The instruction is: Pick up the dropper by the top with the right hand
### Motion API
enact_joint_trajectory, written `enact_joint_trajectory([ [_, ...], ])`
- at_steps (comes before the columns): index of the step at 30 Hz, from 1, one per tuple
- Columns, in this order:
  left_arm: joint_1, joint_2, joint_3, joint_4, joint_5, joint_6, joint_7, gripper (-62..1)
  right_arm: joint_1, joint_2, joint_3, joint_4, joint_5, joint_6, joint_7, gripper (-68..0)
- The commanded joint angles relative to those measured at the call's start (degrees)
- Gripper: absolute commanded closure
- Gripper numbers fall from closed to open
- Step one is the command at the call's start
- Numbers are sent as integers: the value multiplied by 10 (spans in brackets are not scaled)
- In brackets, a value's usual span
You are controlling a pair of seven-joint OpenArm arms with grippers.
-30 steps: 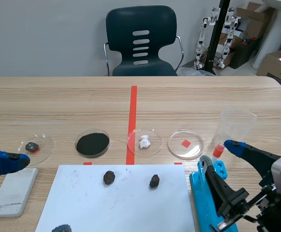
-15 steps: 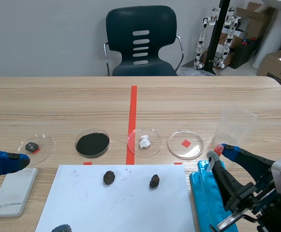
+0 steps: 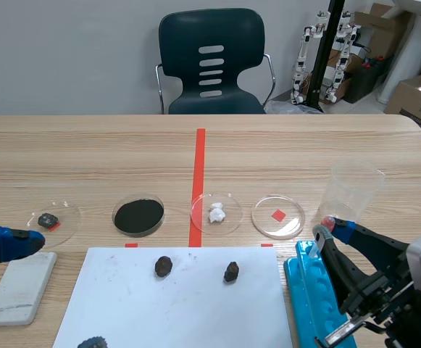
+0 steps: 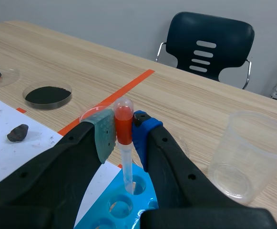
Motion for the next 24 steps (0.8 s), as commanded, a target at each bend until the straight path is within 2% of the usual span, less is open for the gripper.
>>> enact_joint_trajectory([
  [1,4,3,2,6,-6,0,-10,-623,7,5,3,7,6,-2,-5,-93],
  [11,4,3,2,6,-6,0,-10,-623,7,5,3,7,5,-2,-9,-93],
  [20,4,3,2,6,-6,0,-10,-623,7,8,3,7,4,-2,18,-93],
  [24,4,3,2,6,-6,0,-10,-623,5,14,3,14,29,-2,17,-93],
])
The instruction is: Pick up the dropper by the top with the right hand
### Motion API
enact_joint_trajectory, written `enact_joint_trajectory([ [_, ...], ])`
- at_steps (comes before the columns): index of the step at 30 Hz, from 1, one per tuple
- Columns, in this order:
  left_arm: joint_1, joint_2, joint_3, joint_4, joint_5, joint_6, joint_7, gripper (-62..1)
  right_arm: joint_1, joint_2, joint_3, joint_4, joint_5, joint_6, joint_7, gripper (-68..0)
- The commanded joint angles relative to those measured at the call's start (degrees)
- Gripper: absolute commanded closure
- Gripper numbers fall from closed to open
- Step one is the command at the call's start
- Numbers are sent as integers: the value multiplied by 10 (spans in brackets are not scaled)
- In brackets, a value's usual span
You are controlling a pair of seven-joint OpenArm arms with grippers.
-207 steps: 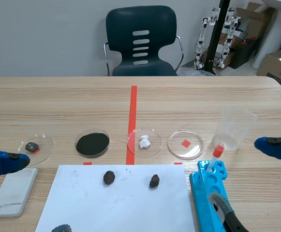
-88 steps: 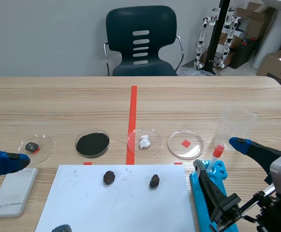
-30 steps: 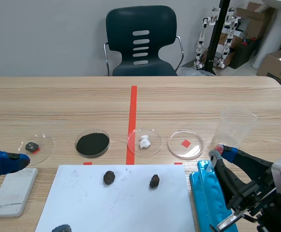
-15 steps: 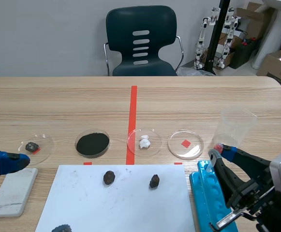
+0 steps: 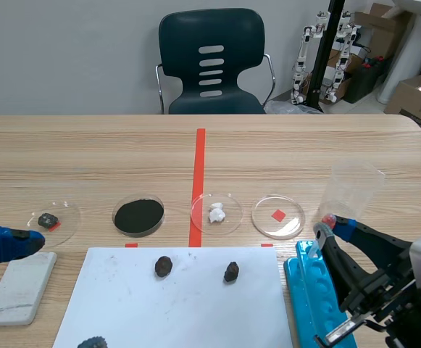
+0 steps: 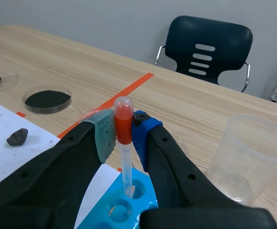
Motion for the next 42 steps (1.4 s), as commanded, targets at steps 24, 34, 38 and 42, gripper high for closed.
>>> enact_joint_trajectory([
  [24,4,3,2,6,-6,0,-10,-623,-226,51,109,315,42,-4,-101,-93],
  [34,4,3,2,6,-6,0,-10,-623,-329,50,115,377,-24,-4,-98,-93],
  [38,4,3,2,6,-6,0,-10,-623,-351,50,115,377,-55,-4,-88,-93],
  [42,4,3,2,6,-6,0,-10,-623,-366,50,115,377,-71,1,-66,-93],
])
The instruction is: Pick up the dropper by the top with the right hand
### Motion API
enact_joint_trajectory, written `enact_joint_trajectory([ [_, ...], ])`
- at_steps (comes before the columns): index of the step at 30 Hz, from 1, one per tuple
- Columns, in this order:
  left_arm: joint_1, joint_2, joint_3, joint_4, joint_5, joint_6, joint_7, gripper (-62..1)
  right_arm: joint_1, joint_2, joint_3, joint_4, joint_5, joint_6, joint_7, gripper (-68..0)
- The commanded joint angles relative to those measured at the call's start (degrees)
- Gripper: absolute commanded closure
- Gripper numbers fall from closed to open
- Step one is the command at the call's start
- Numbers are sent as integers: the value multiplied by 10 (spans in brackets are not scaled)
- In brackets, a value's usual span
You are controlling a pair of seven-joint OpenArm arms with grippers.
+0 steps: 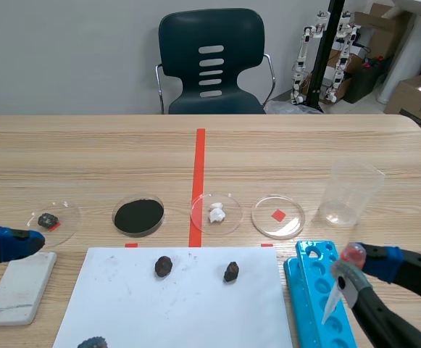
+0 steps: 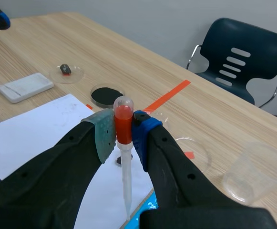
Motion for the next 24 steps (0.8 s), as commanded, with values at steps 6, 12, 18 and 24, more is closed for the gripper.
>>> enact_joint_trajectory([
  [6,4,3,2,6,-6,0,-10,-623,-1,3,2,4,7,15,23,-93],
  [12,4,3,2,6,-6,0,-10,-623,-1,3,2,4,7,15,28,-93],
  [18,4,3,2,6,-6,0,-10,-623,-1,3,2,4,7,14,28,-93],
  [24,4,3,2,6,-6,0,-10,-623,-1,3,2,4,8,14,28,-93],
])
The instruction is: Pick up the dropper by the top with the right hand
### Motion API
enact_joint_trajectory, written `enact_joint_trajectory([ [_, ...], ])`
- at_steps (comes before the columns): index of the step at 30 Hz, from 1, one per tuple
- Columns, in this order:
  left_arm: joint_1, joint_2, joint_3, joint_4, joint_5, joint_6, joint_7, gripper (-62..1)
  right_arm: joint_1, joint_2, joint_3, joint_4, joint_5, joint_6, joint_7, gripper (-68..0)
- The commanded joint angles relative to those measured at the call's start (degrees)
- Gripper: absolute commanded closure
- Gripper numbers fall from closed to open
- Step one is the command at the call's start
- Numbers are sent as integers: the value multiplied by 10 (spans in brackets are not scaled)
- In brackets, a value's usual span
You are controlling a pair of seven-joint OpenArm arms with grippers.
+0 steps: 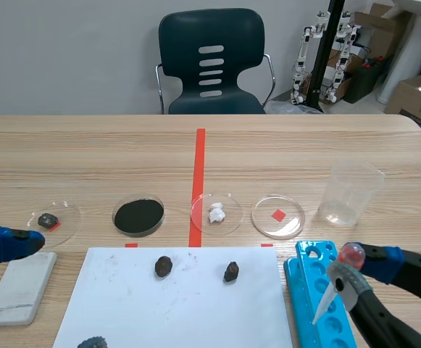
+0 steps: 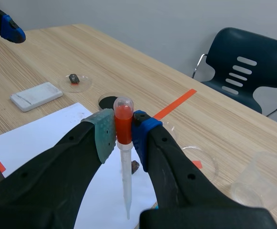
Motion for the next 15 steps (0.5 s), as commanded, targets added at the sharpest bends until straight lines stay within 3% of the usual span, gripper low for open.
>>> enact_joint_trajectory([
  [1,4,3,2,6,-6,0,-10,-623,-1,3,2,4,9,0,10,-93],
  [15,4,3,2,6,-6,0,-10,-623,-1,3,2,4,11,0,23,-93],
])
